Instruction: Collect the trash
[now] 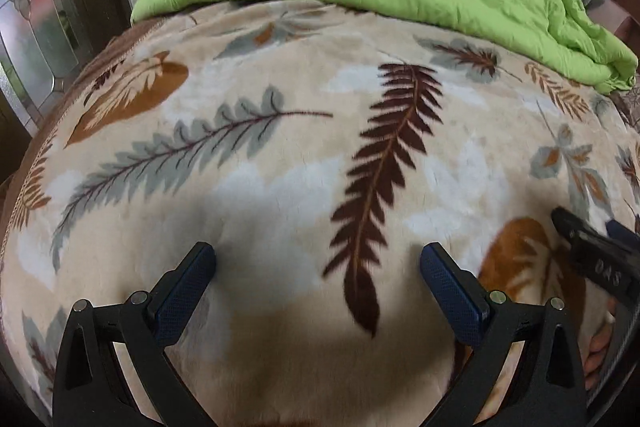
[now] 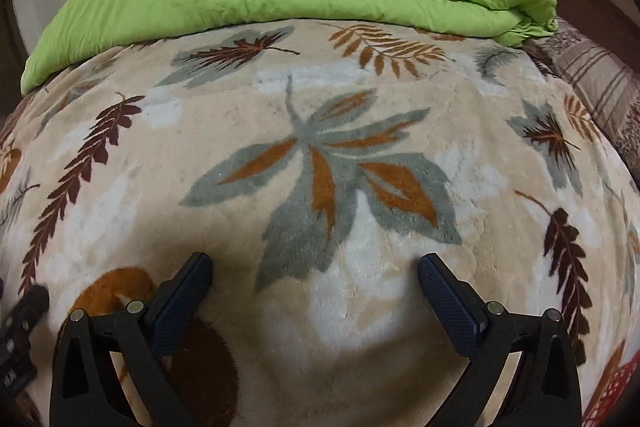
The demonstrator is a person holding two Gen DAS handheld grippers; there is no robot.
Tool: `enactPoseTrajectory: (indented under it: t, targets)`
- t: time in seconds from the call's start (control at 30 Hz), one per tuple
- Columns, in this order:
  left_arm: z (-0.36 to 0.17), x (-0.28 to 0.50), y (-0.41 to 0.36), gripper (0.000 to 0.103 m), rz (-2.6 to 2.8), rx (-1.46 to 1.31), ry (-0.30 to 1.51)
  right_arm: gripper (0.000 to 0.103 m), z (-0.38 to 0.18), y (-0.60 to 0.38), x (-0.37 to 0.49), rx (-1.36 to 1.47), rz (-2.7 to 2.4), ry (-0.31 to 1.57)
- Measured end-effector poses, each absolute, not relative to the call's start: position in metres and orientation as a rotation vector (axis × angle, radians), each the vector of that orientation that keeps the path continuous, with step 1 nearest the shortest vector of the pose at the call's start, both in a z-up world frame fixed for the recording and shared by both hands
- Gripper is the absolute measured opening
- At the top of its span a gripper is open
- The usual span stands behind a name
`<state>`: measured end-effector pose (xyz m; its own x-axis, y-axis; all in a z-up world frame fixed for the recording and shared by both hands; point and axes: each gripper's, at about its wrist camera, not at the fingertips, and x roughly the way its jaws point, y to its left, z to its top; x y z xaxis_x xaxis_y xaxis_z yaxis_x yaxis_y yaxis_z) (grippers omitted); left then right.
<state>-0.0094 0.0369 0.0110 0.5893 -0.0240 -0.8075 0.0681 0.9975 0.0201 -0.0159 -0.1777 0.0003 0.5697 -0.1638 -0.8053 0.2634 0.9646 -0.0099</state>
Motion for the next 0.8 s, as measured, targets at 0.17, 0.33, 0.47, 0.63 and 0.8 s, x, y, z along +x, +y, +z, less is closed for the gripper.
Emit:
enactPoseTrajectory:
  t: [0.17,0.33,0.47,0.63,0.8]
  targets:
    - [0.007,-0.001,0.038,0.103,-0.042,0.061,0.92,0.103,-0.001,-0.182,-0.016,0.132,-0.242,0.927]
    - [0.006,0.002,0.038,0.103,-0.045,0.06,0.914,0.103,0.001,-0.182,-0.015,0.129,-0.242,0.928]
    - [0.006,0.003,0.038,0.103,-0.046,0.058,0.915,0.103,0.001,-0.182,-0.015,0.13,-0.242,0.928]
    - [0.006,0.001,0.038,0.103,-0.044,0.06,0.914,0.103,0.001,-0.183,-0.015,0.13,-0.242,0.928]
    - [0.006,0.002,0.039,0.103,-0.047,0.055,0.914,0.103,0.001,-0.183,-0.015,0.13,-0.242,0.927]
